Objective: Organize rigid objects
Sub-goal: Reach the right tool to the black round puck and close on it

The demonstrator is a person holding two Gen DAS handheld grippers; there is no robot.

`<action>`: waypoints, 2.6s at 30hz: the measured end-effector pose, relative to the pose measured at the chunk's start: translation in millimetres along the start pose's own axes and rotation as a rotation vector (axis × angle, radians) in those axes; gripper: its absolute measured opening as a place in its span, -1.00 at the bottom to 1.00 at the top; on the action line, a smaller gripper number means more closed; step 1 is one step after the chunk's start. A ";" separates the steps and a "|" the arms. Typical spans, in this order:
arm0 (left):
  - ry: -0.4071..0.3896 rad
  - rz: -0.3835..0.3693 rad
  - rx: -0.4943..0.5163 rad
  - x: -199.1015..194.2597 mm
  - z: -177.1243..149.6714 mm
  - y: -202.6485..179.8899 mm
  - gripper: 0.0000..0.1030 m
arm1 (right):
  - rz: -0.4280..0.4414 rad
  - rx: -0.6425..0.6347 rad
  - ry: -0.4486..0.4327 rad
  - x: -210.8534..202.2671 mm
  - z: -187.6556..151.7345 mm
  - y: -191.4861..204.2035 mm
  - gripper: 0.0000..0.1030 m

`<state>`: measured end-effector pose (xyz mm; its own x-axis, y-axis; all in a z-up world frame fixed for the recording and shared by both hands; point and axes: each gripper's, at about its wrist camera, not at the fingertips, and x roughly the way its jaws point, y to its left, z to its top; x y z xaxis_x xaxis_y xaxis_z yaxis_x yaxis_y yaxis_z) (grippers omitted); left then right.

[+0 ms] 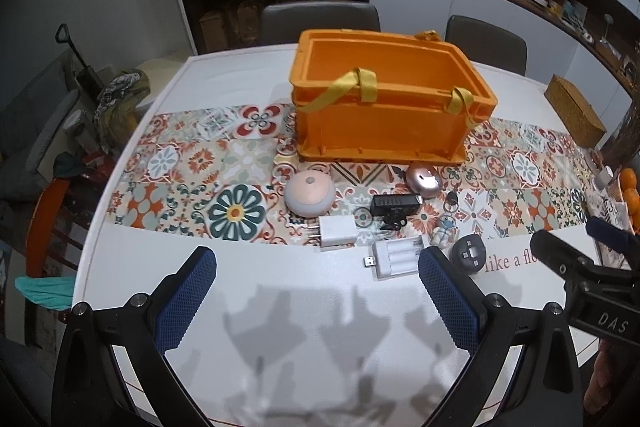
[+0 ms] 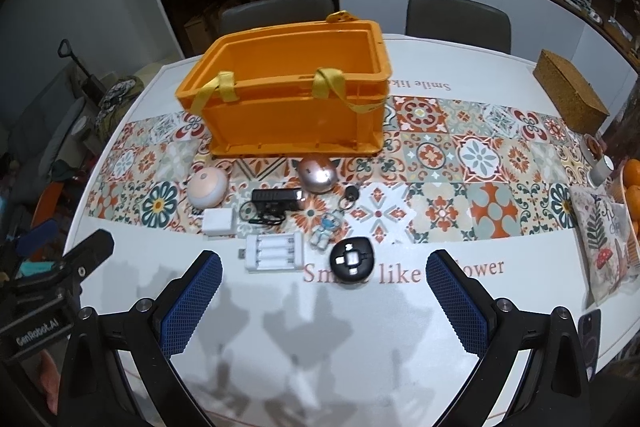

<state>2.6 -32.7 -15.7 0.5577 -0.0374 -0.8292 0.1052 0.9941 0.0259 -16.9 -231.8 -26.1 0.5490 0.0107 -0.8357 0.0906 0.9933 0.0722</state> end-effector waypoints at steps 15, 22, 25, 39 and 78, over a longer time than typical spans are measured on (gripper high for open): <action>0.090 -0.024 -0.057 52.5 -6.4 -17.2 1.00 | 0.028 -0.020 0.101 57.9 -5.3 -22.9 0.97; 0.132 -0.003 -0.070 73.7 -17.5 -23.8 1.00 | 0.053 -0.028 0.160 90.7 -10.9 -29.8 0.87; 0.150 0.009 -0.073 82.3 -22.4 -25.1 1.00 | 0.060 -0.034 0.183 105.2 -14.2 -31.6 0.80; 0.189 0.003 -0.113 115.3 -40.8 -25.3 1.00 | 0.090 -0.070 0.220 146.5 -26.1 -28.1 0.60; 0.245 -0.064 -0.044 142.7 -41.7 -50.1 1.00 | 0.070 -0.044 0.223 164.3 -29.4 -37.1 0.09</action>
<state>42.5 -83.6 -158.6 0.3349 -0.0796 -0.9389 0.0948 0.9942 -0.0505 45.5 -263.5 -182.1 0.3552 0.1004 -0.9294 0.0200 0.9932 0.1149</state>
